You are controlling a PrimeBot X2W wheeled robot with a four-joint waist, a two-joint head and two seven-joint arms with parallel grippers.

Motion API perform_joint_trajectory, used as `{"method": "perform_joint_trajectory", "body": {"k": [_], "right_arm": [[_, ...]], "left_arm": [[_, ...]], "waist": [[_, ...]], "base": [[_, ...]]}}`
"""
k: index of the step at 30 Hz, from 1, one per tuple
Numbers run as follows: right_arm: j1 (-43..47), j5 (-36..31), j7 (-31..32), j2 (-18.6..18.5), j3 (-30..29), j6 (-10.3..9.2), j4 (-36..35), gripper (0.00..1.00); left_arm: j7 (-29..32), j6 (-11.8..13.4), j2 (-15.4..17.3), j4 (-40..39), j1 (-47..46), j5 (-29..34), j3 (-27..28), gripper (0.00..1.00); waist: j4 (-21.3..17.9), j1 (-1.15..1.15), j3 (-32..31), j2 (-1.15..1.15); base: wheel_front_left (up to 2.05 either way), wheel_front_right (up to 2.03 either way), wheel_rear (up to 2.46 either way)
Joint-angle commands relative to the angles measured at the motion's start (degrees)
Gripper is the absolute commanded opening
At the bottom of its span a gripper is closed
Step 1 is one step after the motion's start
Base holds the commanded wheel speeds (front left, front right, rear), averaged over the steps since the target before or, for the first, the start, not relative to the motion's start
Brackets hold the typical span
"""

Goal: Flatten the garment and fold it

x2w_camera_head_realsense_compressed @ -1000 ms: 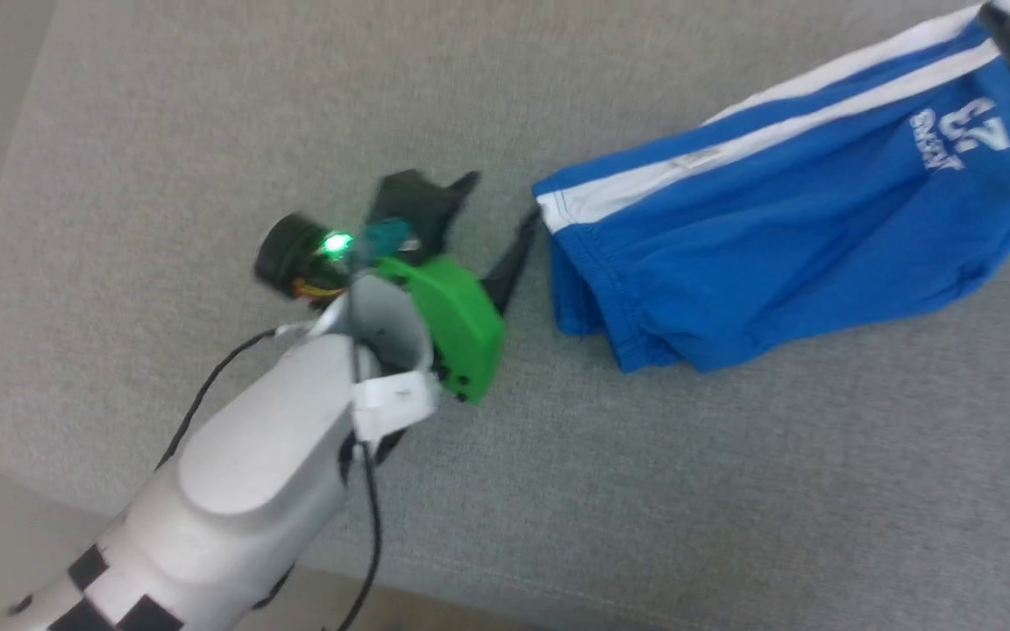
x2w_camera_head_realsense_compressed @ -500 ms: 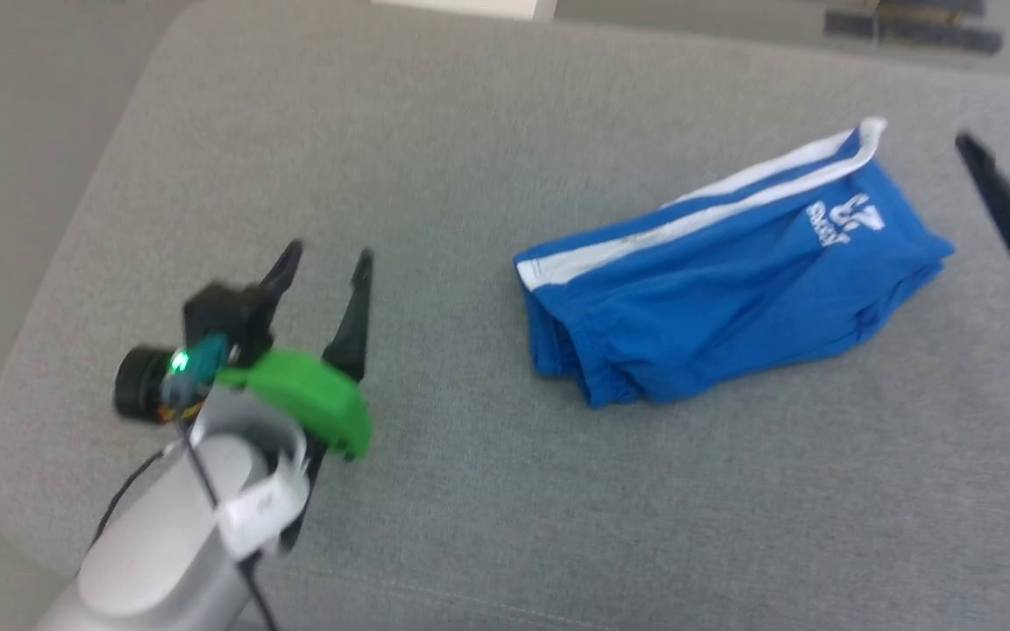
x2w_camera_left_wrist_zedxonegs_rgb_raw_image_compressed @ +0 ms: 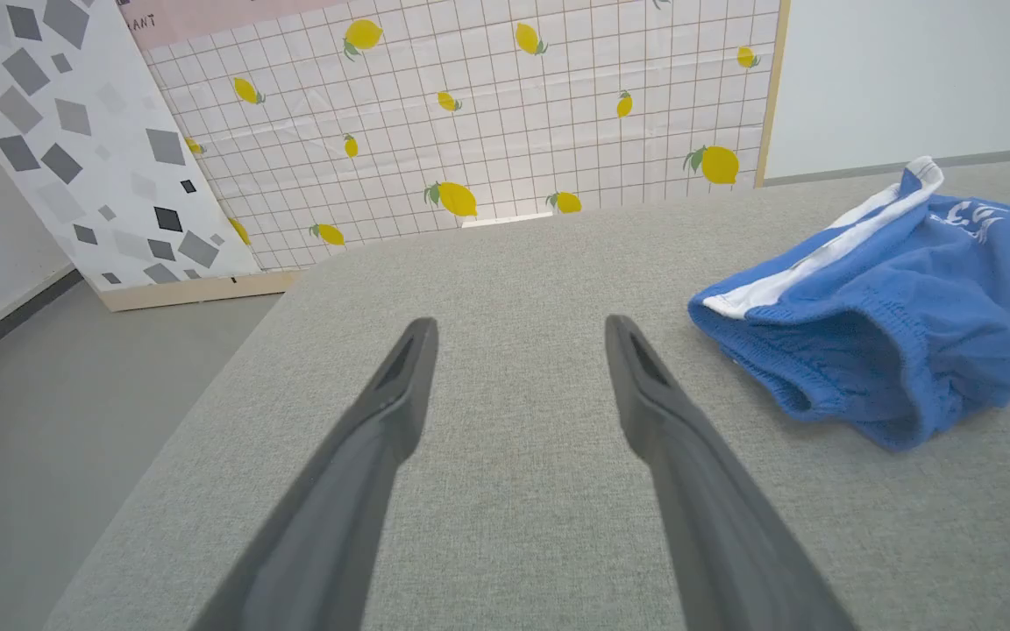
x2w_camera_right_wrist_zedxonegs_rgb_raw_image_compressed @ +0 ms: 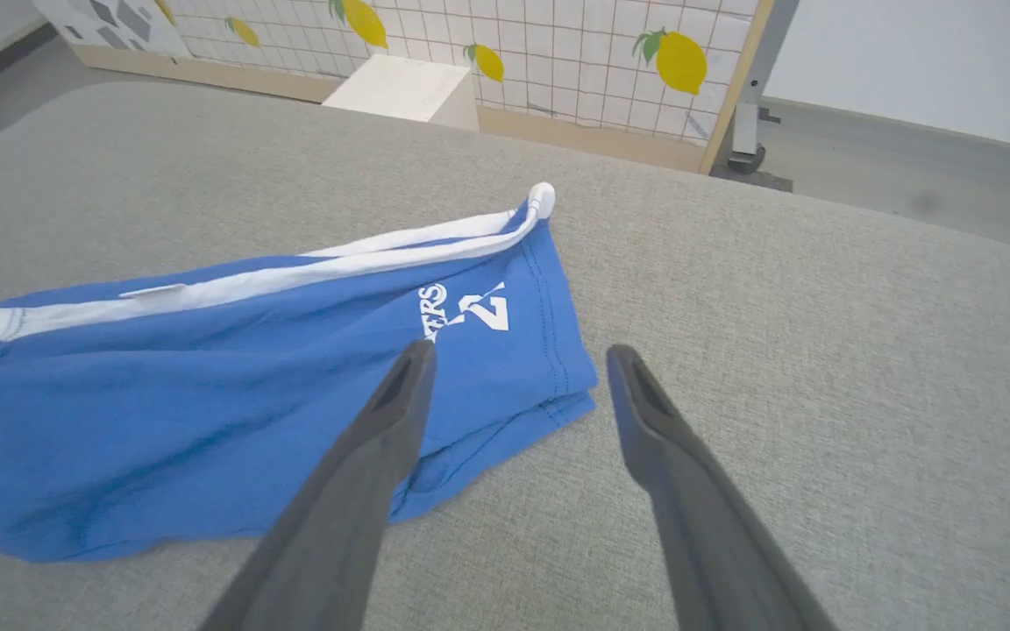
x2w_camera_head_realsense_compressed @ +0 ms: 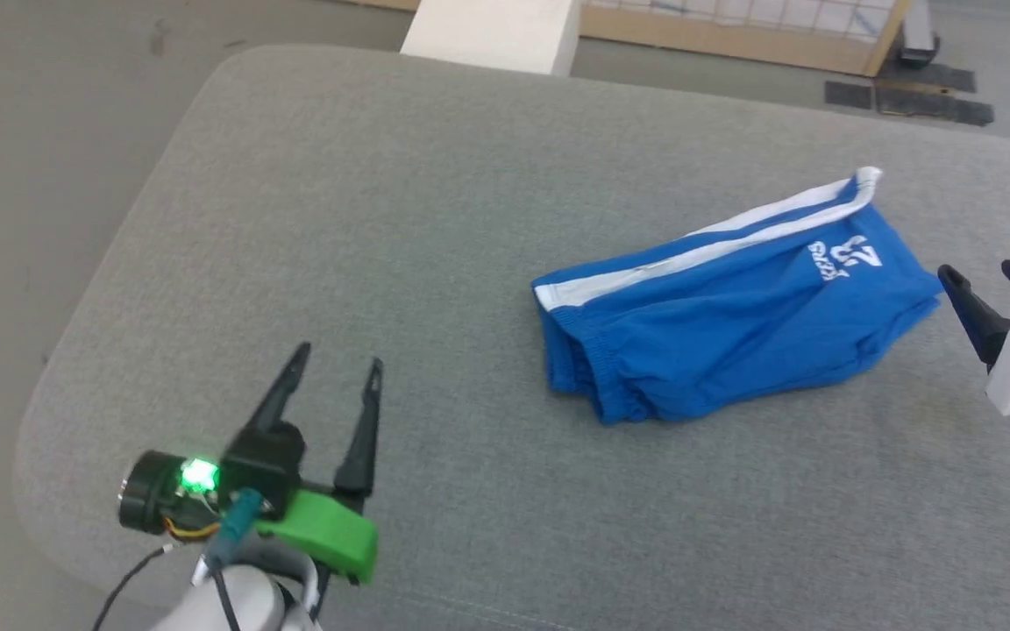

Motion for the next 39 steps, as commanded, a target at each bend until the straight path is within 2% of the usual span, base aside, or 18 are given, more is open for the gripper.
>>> {"method": "perform_joint_trajectory", "body": {"k": [1,14,17,27,28,29,30,39], "right_arm": [[0.03,-0.90,1.16,0.68,-1.12,-0.09,0.43,1.00],[-10.24,-11.24,21.59,3.09,-13.82,-0.09,9.47,1.00],[-11.18,-15.03,24.47,2.73,-14.46,-0.09,10.62,1.00],[-7.80,-16.65,32.05,5.50,-16.76,-0.09,12.04,1.00],[-7.22,-16.42,32.85,5.83,-16.72,-0.09,11.89,0.61],[-6.53,-16.10,33.50,6.17,-16.56,-0.09,11.41,0.06],[-6.07,-15.92,33.67,6.35,-16.52,-0.09,10.90,0.00],[-5.29,-13.64,26.30,8.04,-21.83,-0.09,7.21,0.00]], "left_arm": [[-0.46,0.10,-0.42,-0.67,1.05,1.43,-0.11,1.00],[-0.50,-2.99,-6.74,-1.73,0.98,7.29,2.36,1.00],[-0.51,-3.63,-8.13,-1.58,1.28,8.38,3.04,1.00],[-0.51,-5.97,-11.48,-0.46,2.73,10.98,5.65,1.00],[-0.51,-6.16,-11.68,-0.30,2.79,11.15,5.88,1.00],[-0.51,-6.39,-11.91,-0.05,2.83,11.35,6.18,1.00],[-0.51,-6.56,-12.08,0.16,2.86,11.49,6.44,1.00],[-0.51,-8.95,-12.40,2.22,3.90,12.32,8.01,1.00]], "waist": [[1.32,0.00,1.13,0.00],[9.16,0.00,10.37,0.00],[10.30,0.00,11.94,0.00],[11.73,0.00,13.53,0.00],[11.67,0.00,13.48,0.00],[11.52,0.00,13.39,0.00],[11.33,0.00,13.27,0.00],[7.35,0.00,9.00,0.00]], "base": [[0.00,0.00,0.00],[0.00,0.00,0.00],[0.00,0.00,0.00],[0.00,0.00,0.00],[0.00,0.00,0.00],[0.00,0.00,0.00],[0.00,0.00,0.00],[0.00,0.00,0.00]]}}
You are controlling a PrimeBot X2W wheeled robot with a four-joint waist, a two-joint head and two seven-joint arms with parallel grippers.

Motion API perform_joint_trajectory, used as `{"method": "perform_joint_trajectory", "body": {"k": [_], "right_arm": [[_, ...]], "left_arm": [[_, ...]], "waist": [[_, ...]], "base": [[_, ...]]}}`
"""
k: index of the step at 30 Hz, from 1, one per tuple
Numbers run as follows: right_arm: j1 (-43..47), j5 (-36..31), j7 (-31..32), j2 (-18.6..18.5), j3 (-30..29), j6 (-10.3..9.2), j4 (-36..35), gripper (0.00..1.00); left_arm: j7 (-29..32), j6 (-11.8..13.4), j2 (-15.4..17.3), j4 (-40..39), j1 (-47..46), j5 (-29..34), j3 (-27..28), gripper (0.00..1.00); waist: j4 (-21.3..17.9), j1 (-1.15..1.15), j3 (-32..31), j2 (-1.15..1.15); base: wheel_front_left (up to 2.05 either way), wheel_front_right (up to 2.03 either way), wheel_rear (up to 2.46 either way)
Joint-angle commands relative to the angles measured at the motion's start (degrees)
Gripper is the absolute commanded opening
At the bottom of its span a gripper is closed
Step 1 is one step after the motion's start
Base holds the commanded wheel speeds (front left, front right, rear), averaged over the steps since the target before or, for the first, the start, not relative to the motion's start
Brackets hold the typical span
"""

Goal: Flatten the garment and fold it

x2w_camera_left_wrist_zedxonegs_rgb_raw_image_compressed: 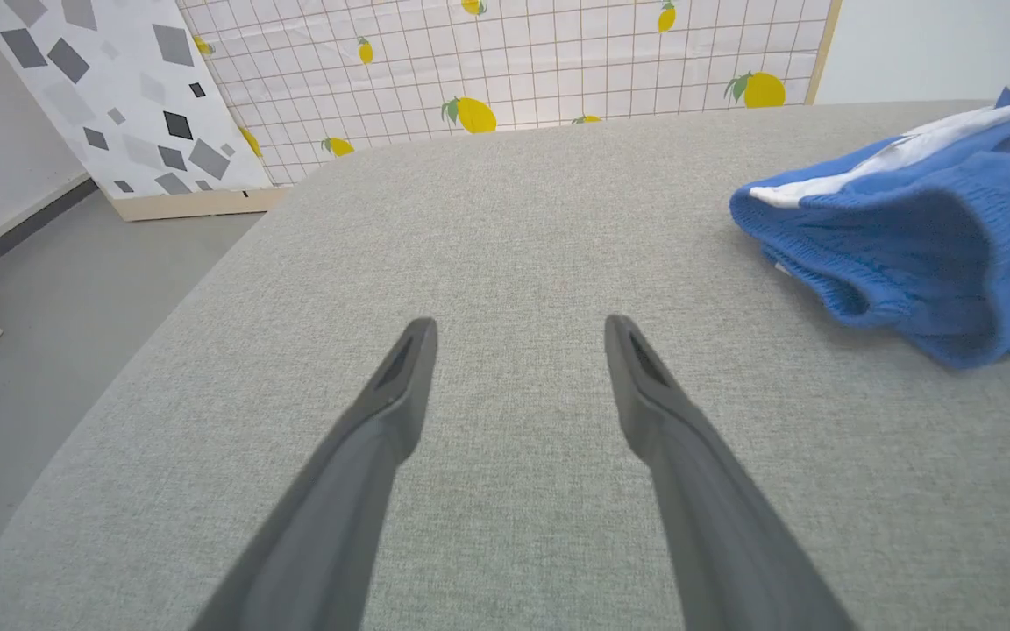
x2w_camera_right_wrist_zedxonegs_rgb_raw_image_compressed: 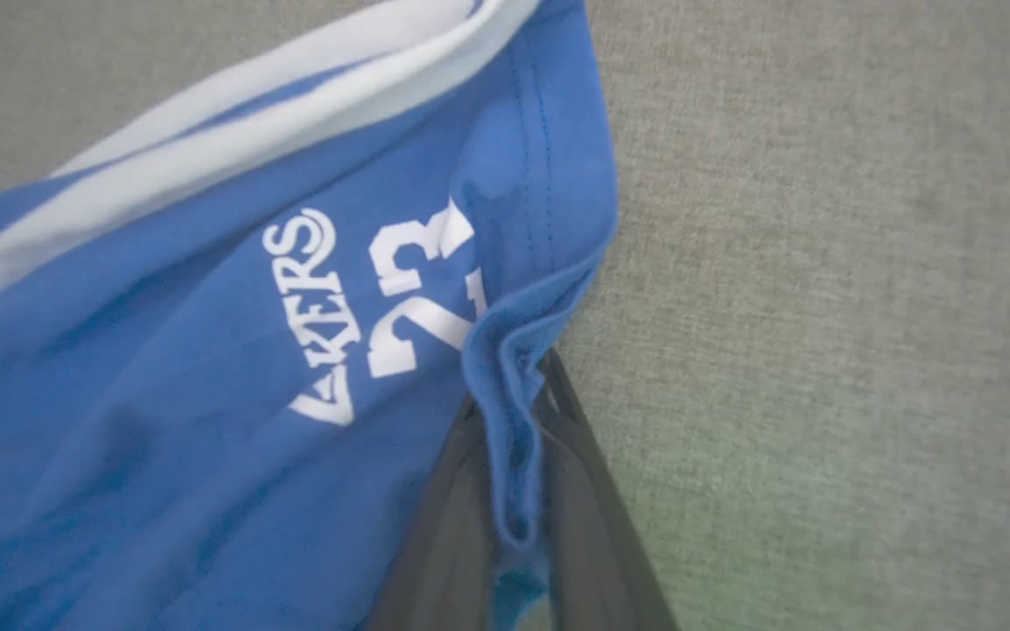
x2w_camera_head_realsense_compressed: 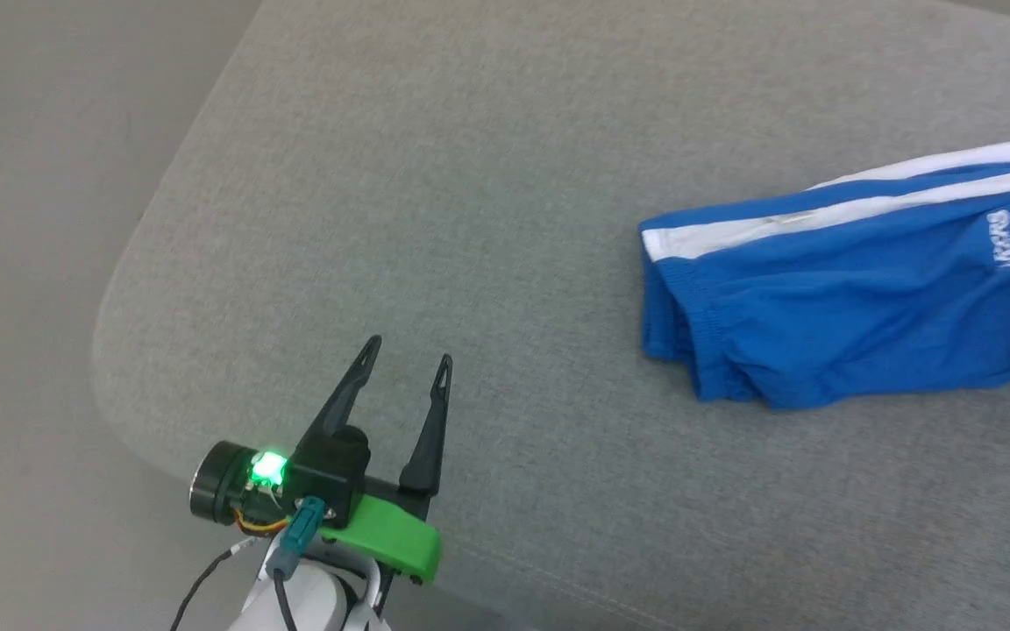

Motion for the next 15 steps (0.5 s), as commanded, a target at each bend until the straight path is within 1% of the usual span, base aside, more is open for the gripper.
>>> {"method": "perform_joint_trajectory", "body": {"k": [1,4,10,15], "right_arm": [[2.41,1.16,-0.41,1.38,-1.01,-0.06,0.79,0.00],[3.73,2.69,-1.51,1.82,-2.01,-0.06,-0.75,0.00],[9.46,6.40,-2.01,2.40,-5.28,-0.06,-5.32,0.00],[16.73,6.34,-1.29,4.00,-9.28,-0.06,-10.33,0.00]], "left_arm": [[-0.27,-0.56,0.08,0.45,0.96,0.82,0.33,1.00],[-0.27,-1.01,0.22,1.15,1.37,0.56,0.81,1.00],[-0.27,-1.72,0.60,2.32,2.51,-0.10,1.09,1.00],[-0.27,-1.87,1.07,2.64,3.58,-0.66,1.10,1.00]], "waist": [[-2.53,0.00,-2.93,0.00],[-4.28,0.00,-5.07,0.00],[-7.49,0.00,-8.74,0.00],[-9.64,0.00,-10.70,0.00]], "base": [[0.00,0.00,0.00],[0.00,0.00,0.00],[0.00,0.00,0.00],[0.00,0.00,0.00]]}}
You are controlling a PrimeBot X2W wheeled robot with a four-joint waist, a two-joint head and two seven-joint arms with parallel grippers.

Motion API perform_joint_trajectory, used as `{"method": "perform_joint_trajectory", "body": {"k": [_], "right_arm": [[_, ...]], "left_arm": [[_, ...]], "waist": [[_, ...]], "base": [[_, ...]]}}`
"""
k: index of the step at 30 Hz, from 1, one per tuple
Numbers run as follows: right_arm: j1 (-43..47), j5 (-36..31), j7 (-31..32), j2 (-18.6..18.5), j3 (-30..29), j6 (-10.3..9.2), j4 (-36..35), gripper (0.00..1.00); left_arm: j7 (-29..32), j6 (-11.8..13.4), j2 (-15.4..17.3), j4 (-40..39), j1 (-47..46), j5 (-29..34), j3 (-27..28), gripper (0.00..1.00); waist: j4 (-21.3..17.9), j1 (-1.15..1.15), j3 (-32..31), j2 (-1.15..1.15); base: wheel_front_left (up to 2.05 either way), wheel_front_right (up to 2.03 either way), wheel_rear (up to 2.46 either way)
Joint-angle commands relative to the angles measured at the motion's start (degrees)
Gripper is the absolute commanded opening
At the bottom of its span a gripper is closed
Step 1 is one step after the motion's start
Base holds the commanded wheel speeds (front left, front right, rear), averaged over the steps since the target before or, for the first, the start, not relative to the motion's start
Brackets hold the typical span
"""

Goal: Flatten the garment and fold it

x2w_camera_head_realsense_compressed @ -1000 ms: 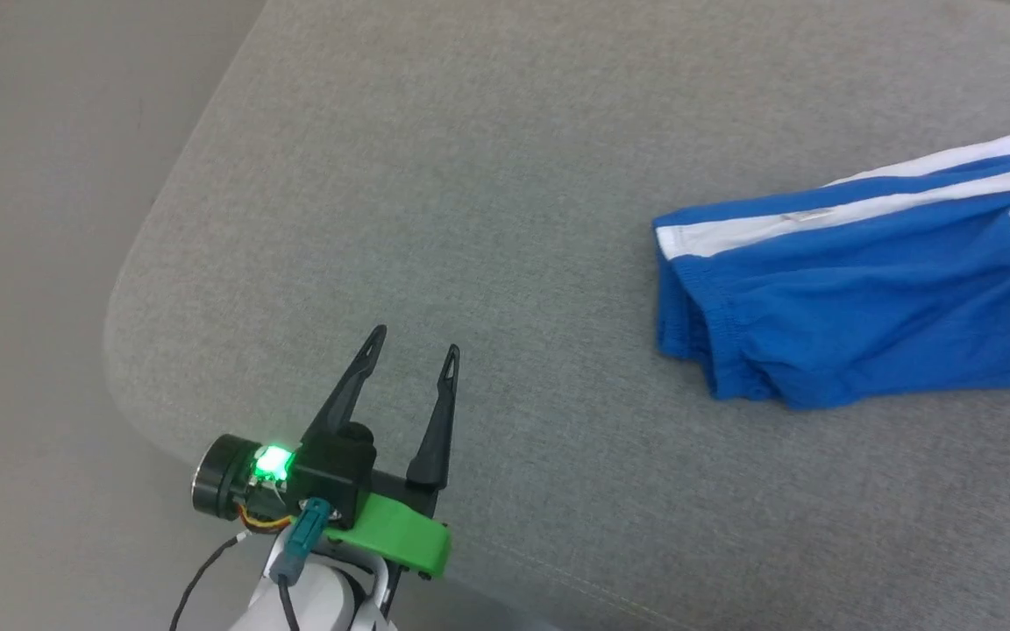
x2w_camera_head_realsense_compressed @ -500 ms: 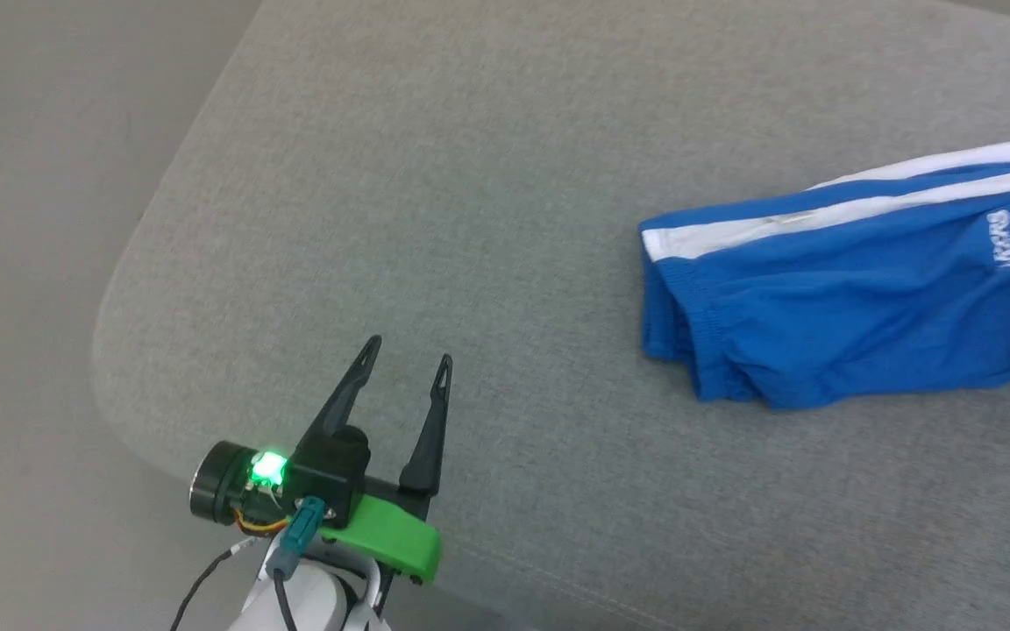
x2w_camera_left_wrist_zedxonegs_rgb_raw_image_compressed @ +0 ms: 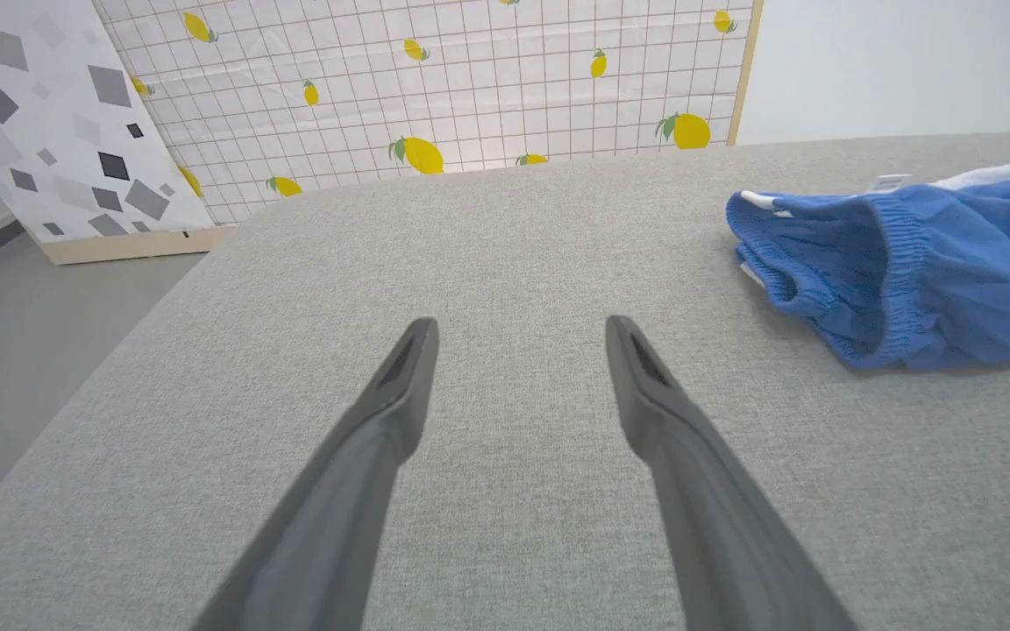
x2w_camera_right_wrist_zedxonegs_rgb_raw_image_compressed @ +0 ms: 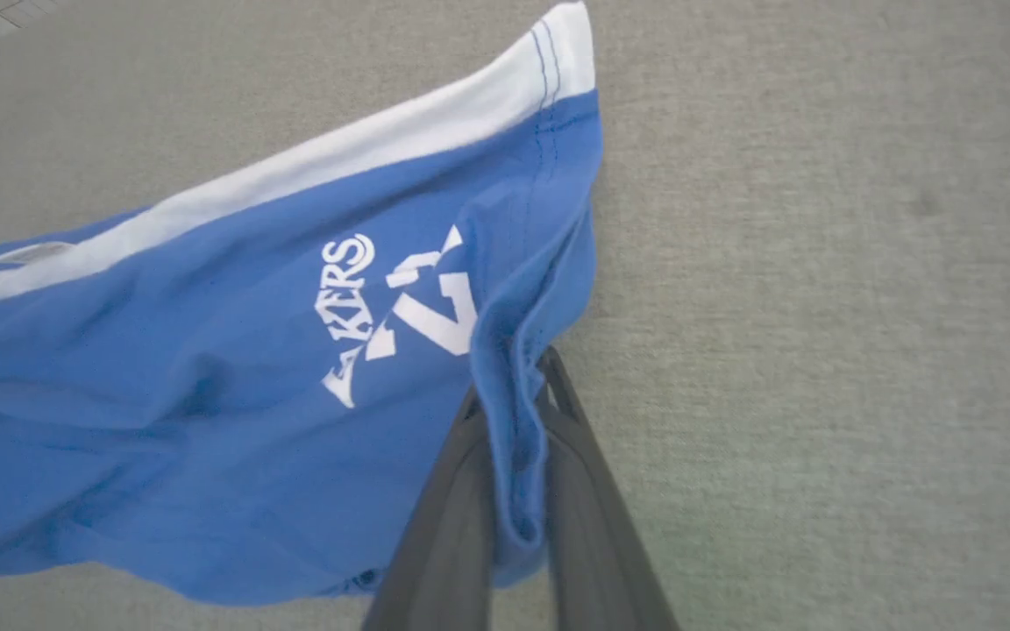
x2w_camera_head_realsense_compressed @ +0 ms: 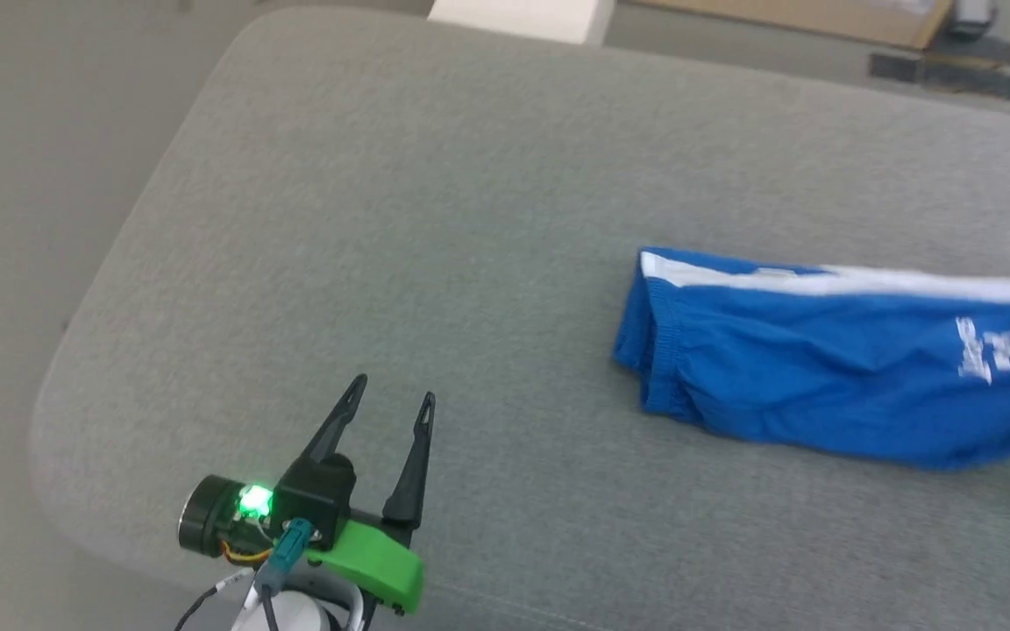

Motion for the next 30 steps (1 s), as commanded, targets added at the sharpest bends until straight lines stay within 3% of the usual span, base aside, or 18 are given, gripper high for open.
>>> {"method": "perform_joint_trajectory", "body": {"k": [1,8,13,21,30], "right_arm": [[2.64,-0.67,-0.17,0.46,-1.40,-0.08,-1.07,0.00],[9.87,-3.95,-1.32,5.19,-8.97,-0.08,-3.45,0.00],[9.49,-3.85,-3.86,7.58,-9.89,-0.08,-4.62,0.00],[6.69,2.35,-4.80,8.89,-2.98,-0.08,-12.76,0.00],[5.25,5.07,-1.40,12.10,5.02,-0.08,-21.51,0.00]], "left_arm": [[-0.27,-0.10,0.47,0.00,0.83,-0.07,0.08,1.00],[-0.01,-0.09,0.95,-0.67,0.86,-0.40,0.01,1.00],[0.27,-0.25,1.18,-0.75,0.76,-0.47,-0.36,1.00],[0.49,-0.13,1.35,-0.53,0.71,-0.76,-0.73,1.00],[0.52,-0.05,0.84,0.13,0.59,-1.22,-1.26,1.00]], "waist": [[-2.90,0.00,-2.60,0.00],[-4.20,0.00,-2.00,0.00],[-4.50,0.00,-1.45,0.00],[-4.14,0.00,-2.28,0.00],[-1.73,0.00,-3.34,0.00]], "base": [[0.00,0.00,0.00],[0.00,0.00,0.00],[0.00,0.00,0.00],[0.00,0.00,0.00],[0.00,0.00,0.00]]}}
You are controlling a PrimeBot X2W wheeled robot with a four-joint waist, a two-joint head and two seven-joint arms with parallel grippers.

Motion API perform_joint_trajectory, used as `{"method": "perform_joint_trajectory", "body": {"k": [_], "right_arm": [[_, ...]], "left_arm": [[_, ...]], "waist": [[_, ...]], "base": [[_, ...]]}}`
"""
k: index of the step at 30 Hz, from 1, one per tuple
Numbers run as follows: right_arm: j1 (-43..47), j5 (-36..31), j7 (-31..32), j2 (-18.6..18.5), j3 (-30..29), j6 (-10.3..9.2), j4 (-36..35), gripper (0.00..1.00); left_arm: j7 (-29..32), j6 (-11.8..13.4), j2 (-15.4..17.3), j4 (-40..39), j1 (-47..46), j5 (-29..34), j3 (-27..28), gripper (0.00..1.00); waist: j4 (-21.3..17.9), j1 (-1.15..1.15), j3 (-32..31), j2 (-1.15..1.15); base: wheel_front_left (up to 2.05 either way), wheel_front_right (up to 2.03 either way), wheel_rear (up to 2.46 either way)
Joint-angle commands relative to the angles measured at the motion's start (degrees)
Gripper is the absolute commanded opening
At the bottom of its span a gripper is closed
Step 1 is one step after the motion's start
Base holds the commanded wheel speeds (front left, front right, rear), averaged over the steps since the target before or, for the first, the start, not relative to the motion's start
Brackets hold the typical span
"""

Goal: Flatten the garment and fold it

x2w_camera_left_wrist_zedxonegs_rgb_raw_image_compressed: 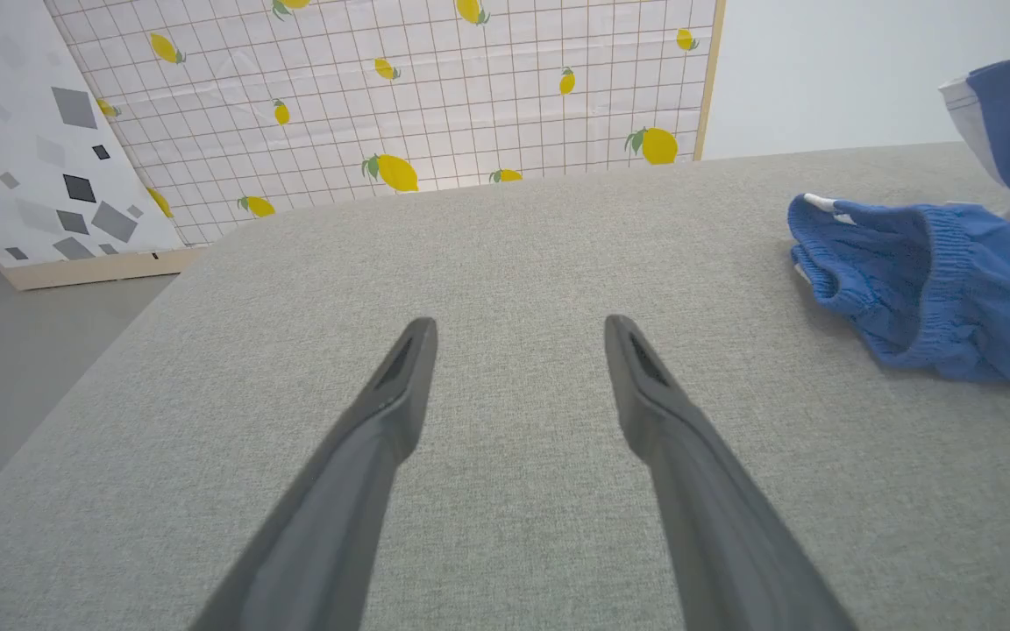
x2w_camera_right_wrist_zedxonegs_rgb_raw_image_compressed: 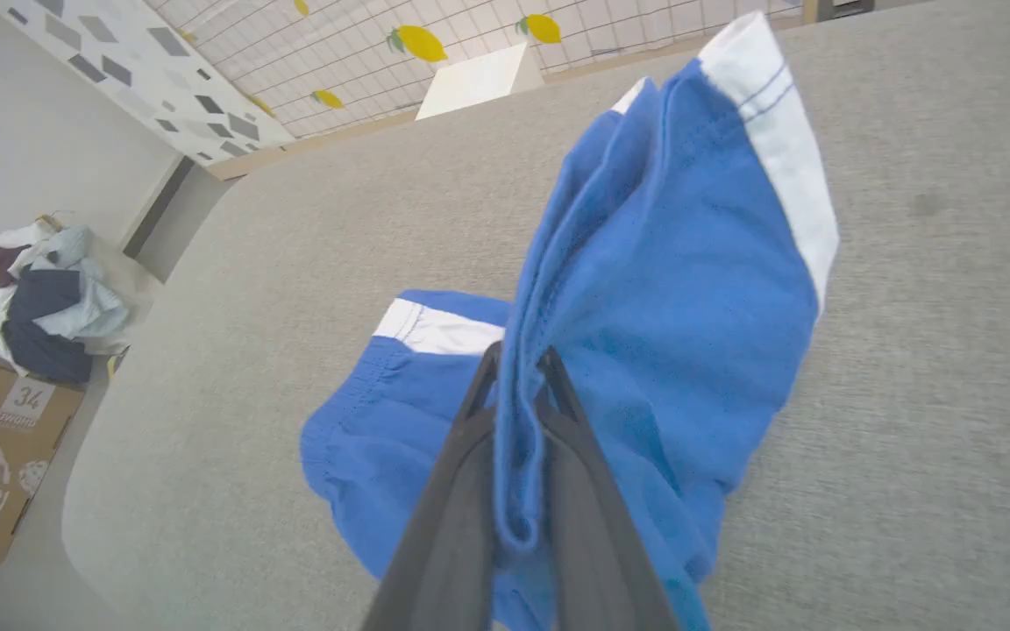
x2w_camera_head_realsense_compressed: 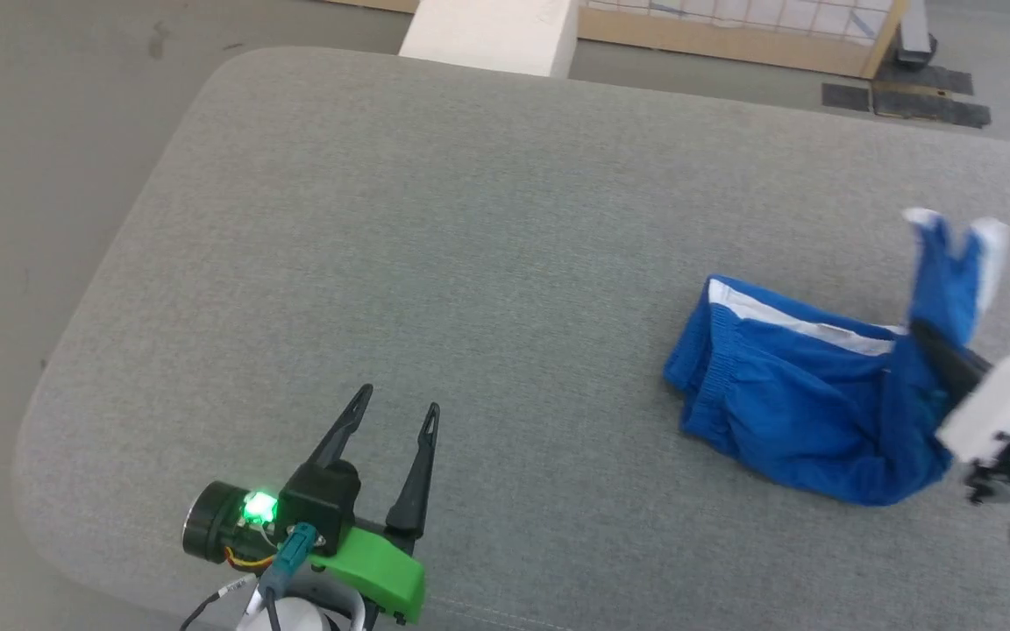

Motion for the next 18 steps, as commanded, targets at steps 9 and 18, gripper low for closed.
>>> {"method": "perform_joint_trajectory", "body": {"k": [9,18], "right_arm": [[-3.11,-0.51,2.02,3.85,8.06,-0.06,-1.87,0.00],[-5.50,-5.83,0.56,-1.72,21.47,-0.06,5.29,0.00]], "left_arm": [[-0.16,-0.07,-0.16,0.50,-0.01,-0.44,-0.18,1.00],[-0.44,-0.23,-0.88,0.66,-1.00,-0.04,-0.51,1.00]], "waist": [[3.76,0.00,0.31,0.00],[6.28,0.00,3.09,0.00]], "base": [[0.00,0.00,0.00],[0.00,0.00,0.00]]}}
